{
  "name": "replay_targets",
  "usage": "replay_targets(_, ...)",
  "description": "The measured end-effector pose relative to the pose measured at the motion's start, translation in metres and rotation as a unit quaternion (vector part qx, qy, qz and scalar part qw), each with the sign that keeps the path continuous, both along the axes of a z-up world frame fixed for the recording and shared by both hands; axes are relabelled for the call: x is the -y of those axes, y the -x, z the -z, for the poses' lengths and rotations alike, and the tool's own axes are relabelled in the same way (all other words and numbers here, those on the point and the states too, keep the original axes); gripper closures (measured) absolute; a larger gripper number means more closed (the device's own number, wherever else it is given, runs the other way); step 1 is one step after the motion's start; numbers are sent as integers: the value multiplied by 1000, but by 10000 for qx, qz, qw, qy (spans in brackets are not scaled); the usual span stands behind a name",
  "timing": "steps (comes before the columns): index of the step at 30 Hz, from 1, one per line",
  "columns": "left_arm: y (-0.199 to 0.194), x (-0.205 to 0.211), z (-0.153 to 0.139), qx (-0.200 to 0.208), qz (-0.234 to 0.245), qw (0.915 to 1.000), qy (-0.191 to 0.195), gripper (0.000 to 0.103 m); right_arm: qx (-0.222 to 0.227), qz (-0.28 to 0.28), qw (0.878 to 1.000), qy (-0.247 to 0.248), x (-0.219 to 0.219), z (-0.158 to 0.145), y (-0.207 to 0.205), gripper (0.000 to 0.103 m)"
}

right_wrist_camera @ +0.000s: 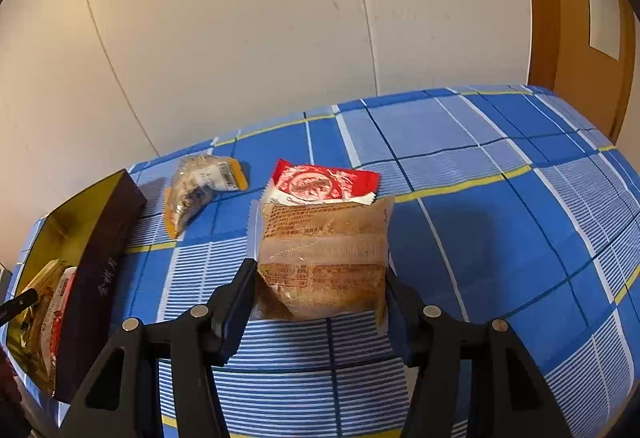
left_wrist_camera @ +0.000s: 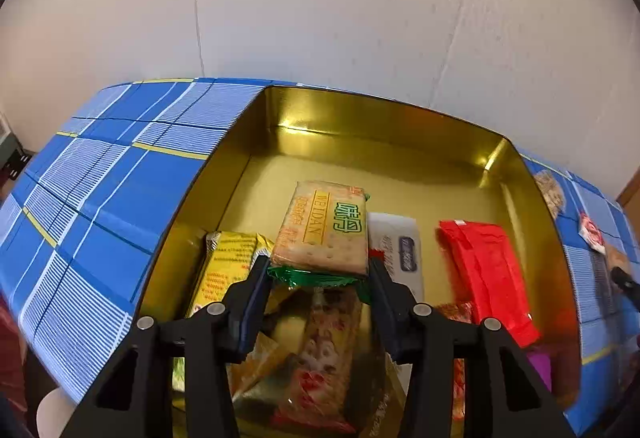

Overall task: Organize snacks
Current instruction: 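Carry the cracker pack into the gold tray with the left tool while the right tool holds the bread cake, then release the cracker pack in the tray with the left tool while the right tool carries the bread cake over, then lower the brown bread cake into the gold tray and open the right tool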

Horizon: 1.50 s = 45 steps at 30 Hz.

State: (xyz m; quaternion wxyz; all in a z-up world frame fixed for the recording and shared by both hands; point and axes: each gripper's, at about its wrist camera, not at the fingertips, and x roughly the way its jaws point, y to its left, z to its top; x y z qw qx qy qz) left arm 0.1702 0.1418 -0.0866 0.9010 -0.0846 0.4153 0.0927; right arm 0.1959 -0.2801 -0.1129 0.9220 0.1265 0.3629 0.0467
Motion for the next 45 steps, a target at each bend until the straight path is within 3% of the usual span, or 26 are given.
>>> replay_targets(5,-8,-6,3,-135,-159,9997,133,54,280,-212,9993,-118,-8,-13,7,44)
replay_targets(12,24,2,2,-17,-80,9995,298,53,691,-768,9946,-126,-37,-31,19,44)
replay_targets(15,37,4,2,21,-120,9991,410,41,732,-993,9923,-141,-50,-33,24,44)
replay_targets(20,55,15,-3,113,23,9992,375,37,708,-1385,9877,-182,-78,-35,32,44)
replay_targets(22,59,19,-5,162,84,9994,287,28,719,-1549,9852,-125,-90,-37,36,44)
replay_targets(29,72,28,-7,216,283,9992,170,25,549,-2075,9761,-352,-132,-42,42,44)
replay_targets(37,87,34,-12,354,473,9982,-43,22,275,-2815,9591,110,-200,-42,40,44)
replay_targets(45,95,26,-14,421,414,9983,-1,21,-149,-3220,9461,317,-255,-31,18,44)
